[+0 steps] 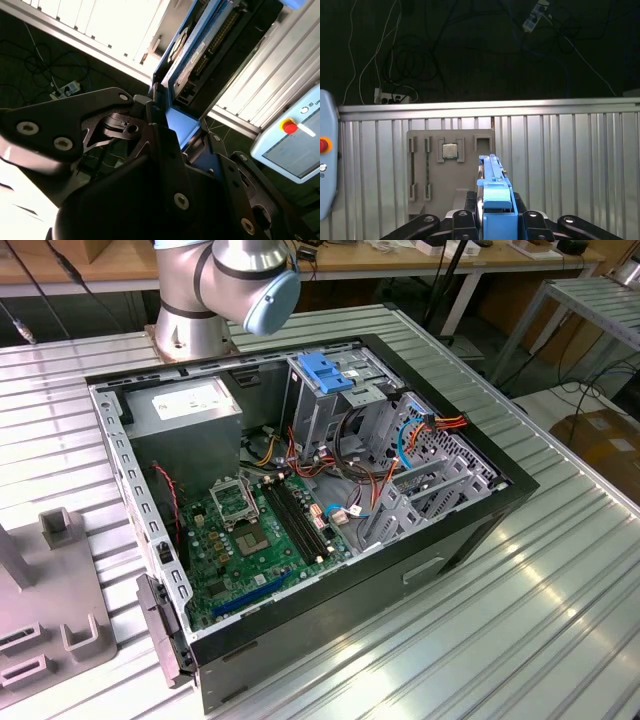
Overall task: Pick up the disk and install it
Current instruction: 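Pick up the disk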
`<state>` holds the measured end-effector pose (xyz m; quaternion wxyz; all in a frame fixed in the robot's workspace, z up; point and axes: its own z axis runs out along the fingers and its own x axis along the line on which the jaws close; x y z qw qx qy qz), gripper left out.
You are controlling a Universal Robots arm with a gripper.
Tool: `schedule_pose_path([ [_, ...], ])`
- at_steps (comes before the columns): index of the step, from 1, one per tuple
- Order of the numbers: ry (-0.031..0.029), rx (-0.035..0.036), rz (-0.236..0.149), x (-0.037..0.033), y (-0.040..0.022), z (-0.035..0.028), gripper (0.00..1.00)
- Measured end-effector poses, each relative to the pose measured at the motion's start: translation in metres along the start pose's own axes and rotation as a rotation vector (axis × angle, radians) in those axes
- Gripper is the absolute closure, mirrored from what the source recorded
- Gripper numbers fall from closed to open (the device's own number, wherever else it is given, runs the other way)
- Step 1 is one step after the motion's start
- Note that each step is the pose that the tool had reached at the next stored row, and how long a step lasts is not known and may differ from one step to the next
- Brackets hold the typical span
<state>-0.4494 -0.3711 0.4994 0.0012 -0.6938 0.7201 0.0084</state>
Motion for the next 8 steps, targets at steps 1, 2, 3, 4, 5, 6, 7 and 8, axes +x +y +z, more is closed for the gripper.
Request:
schedule_pose_path([
  [1,0.0000,0.0000,0.000,0.0000,-0.0008,0.0000,0.63],
  [2,0.0000,0.0000,0.000,-0.0001,-0.0017,0.0000,0.63],
  [3,0.0000,0.0001,0.000,-0.0001,-0.0025,0.0000,0.63],
  [4,0.0000,0.0000,0.000,-0.0001,-0.0034,0.0000,0.63],
  [5,0.0000,0.0000,0.000,-0.0002,-0.0042,-0.0001,0.63],
  [6,0.0001,0.0000,0.000,-0.0002,-0.0048,-0.0001,0.63],
  [7,0.0000,0.0001,0.000,-0.0002,-0.0056,0.0000,0.63],
  [8,0.0001,0.0000,0.000,-0.0003,-0.0065,-0.0001,0.63],
])
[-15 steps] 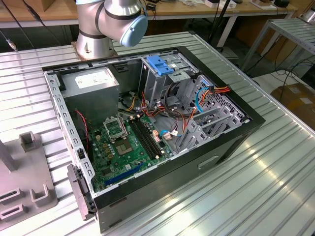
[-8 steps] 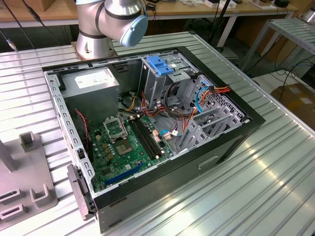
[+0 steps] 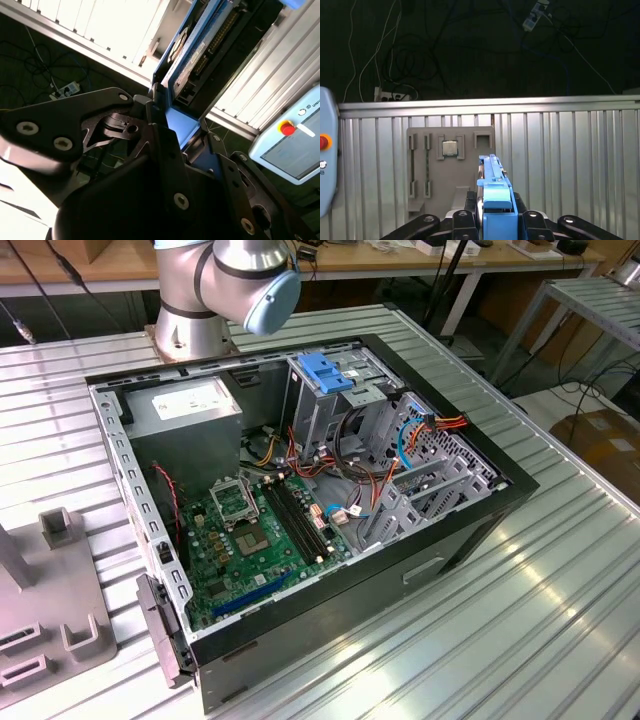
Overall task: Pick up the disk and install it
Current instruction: 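Pick up the disk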
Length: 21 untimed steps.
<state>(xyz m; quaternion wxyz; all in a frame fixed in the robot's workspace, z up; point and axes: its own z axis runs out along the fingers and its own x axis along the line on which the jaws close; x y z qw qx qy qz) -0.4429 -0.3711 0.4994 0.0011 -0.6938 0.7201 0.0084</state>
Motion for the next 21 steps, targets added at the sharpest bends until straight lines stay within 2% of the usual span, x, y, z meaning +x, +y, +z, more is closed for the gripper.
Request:
schedule_pose_path([
  [21,-0.0001,0.0001,0.000,-0.0009,-0.0236,-0.0002,0.63],
])
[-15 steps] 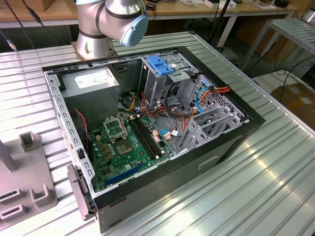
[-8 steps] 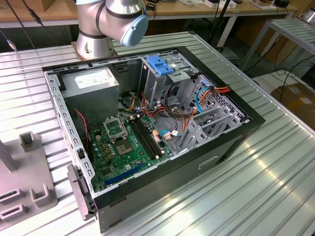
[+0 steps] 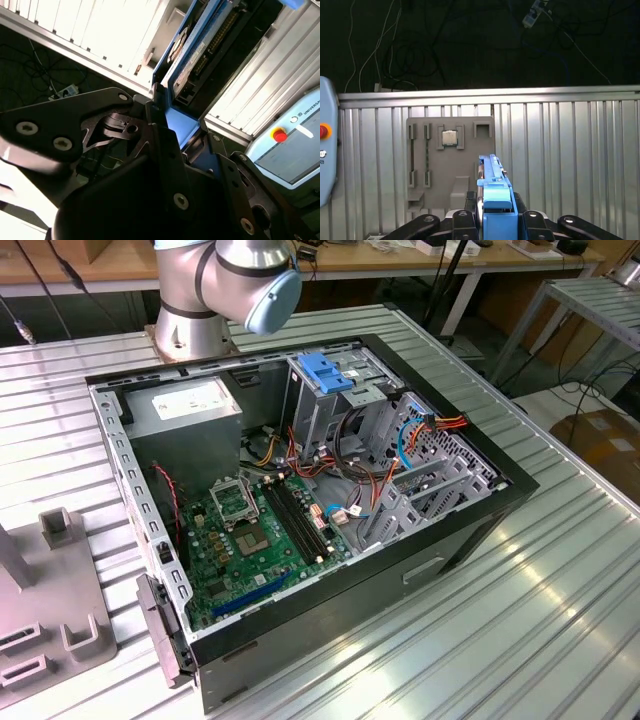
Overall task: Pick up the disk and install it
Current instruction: 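Pick up the disk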
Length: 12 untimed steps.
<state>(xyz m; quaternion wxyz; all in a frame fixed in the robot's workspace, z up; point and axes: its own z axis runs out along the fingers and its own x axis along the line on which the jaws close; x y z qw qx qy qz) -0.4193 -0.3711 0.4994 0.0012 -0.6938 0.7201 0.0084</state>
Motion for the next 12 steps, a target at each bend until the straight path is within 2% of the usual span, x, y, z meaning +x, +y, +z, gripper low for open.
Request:
schedule_pose_path([
  [12,0.0000,0.0000,0.000,-0.0006,-0.0144,-0.0001,0.63],
])
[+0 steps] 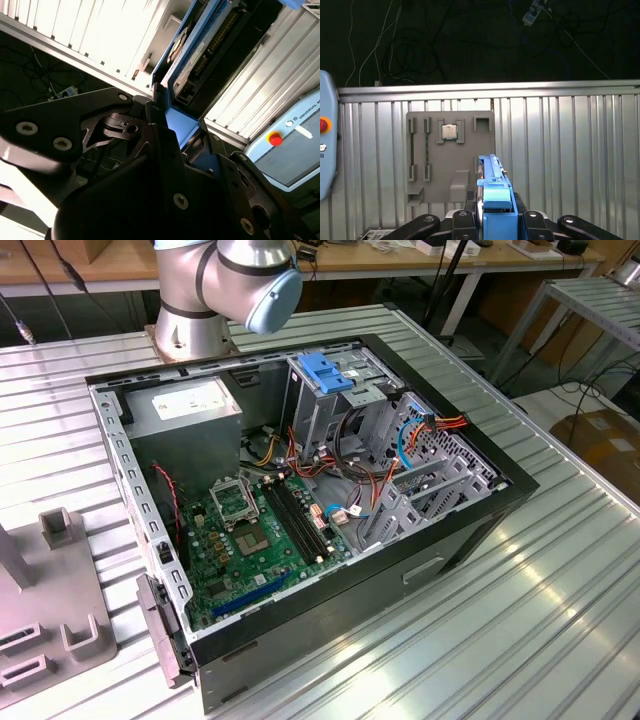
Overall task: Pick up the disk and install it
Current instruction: 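Pick up the disk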
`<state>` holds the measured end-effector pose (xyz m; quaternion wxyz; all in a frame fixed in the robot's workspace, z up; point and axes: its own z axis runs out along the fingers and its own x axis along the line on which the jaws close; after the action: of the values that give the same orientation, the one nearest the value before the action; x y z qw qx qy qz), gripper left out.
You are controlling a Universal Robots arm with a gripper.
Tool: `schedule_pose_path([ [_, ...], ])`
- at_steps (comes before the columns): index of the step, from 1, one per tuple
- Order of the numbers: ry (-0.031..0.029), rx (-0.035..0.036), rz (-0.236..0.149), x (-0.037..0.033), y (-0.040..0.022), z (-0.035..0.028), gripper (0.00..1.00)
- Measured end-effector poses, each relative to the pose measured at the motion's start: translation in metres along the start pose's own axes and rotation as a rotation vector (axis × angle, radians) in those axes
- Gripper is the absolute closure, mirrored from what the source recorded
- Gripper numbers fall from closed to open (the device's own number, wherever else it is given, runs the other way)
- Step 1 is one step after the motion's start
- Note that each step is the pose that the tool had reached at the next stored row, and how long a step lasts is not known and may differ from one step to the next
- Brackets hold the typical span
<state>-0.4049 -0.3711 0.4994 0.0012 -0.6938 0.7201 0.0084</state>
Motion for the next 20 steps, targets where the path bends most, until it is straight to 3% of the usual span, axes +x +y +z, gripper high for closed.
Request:
schedule_pose_path([
  [13,0.0000,0.0001,0.000,-0.0006,-0.0164,-0.0001,0.63],
  [20,0.0000,0.0000,0.000,-0.0011,-0.0304,-0.0003,0.63],
])
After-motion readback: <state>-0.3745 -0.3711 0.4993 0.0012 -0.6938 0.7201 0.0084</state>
